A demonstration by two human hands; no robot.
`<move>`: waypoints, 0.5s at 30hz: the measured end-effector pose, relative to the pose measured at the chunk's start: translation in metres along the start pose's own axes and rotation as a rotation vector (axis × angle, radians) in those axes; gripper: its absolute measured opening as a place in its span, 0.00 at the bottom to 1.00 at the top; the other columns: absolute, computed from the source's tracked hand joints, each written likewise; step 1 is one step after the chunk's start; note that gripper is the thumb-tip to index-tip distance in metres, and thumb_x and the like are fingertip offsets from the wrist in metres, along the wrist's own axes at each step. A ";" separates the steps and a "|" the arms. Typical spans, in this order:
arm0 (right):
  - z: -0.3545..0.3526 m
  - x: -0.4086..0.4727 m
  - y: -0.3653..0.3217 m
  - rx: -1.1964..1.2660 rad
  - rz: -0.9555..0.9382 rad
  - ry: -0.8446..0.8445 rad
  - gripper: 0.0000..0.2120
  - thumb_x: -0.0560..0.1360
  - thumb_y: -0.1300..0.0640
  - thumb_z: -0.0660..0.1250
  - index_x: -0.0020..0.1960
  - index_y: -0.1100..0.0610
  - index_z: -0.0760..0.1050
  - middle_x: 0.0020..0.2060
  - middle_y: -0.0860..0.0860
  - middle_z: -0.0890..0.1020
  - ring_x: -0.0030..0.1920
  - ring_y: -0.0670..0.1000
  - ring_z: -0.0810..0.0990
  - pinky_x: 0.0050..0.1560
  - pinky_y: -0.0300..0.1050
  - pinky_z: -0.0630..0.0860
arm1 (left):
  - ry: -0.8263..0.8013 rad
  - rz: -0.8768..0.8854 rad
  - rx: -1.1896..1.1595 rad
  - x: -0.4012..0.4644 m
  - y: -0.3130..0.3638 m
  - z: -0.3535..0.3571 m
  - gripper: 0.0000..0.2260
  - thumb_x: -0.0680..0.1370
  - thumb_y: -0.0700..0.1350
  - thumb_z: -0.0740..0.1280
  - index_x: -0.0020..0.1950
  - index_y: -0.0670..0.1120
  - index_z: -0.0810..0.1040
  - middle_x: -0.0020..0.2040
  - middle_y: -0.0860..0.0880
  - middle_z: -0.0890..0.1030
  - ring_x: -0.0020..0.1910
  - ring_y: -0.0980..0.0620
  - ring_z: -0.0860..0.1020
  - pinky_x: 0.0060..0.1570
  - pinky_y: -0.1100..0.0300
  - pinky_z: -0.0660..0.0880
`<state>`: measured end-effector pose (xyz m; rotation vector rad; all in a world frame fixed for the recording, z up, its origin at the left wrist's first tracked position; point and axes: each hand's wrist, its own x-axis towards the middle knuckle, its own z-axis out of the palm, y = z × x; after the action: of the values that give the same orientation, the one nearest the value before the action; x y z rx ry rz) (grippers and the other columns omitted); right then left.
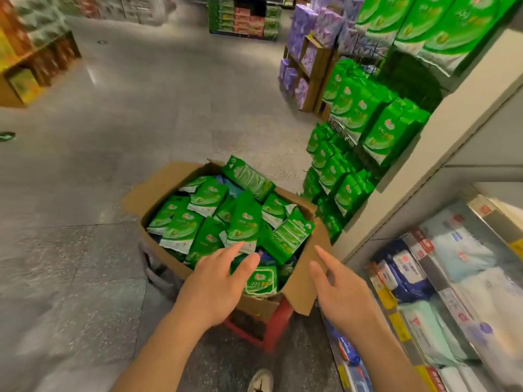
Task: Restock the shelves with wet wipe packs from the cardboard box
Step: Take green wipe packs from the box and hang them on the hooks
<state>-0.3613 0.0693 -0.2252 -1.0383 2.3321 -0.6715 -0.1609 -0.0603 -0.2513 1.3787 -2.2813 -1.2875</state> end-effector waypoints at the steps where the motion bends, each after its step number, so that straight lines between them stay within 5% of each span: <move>1: 0.000 0.012 0.002 0.024 -0.004 0.008 0.27 0.82 0.37 0.56 0.80 0.40 0.63 0.74 0.44 0.72 0.71 0.49 0.72 0.67 0.45 0.70 | 0.004 -0.012 -0.013 0.008 0.002 0.000 0.54 0.60 0.87 0.39 0.80 0.63 0.62 0.80 0.59 0.64 0.79 0.54 0.60 0.76 0.49 0.60; 6: -0.008 0.068 0.010 0.150 0.045 -0.051 0.26 0.82 0.38 0.58 0.79 0.42 0.65 0.74 0.46 0.73 0.71 0.50 0.72 0.69 0.47 0.71 | 0.007 -0.047 -0.023 0.053 0.023 -0.003 0.53 0.61 0.87 0.43 0.78 0.61 0.67 0.78 0.59 0.68 0.77 0.56 0.64 0.76 0.54 0.60; 11: -0.017 0.114 0.027 0.291 0.104 -0.051 0.24 0.83 0.41 0.60 0.76 0.48 0.69 0.55 0.41 0.80 0.56 0.44 0.75 0.59 0.43 0.70 | -0.002 -0.091 0.015 0.099 0.045 0.004 0.27 0.80 0.68 0.58 0.76 0.59 0.71 0.71 0.60 0.75 0.68 0.58 0.73 0.65 0.58 0.67; 15: -0.011 0.142 0.044 0.368 0.163 -0.089 0.21 0.82 0.41 0.62 0.72 0.47 0.71 0.47 0.35 0.78 0.51 0.43 0.79 0.57 0.46 0.74 | -0.008 -0.137 -0.012 0.124 0.050 0.021 0.20 0.82 0.62 0.63 0.74 0.60 0.73 0.63 0.63 0.77 0.65 0.57 0.76 0.69 0.52 0.71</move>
<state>-0.4744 -0.0117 -0.2774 -0.6907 2.0841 -0.9246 -0.2730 -0.1366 -0.2594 1.5525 -2.2144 -1.3451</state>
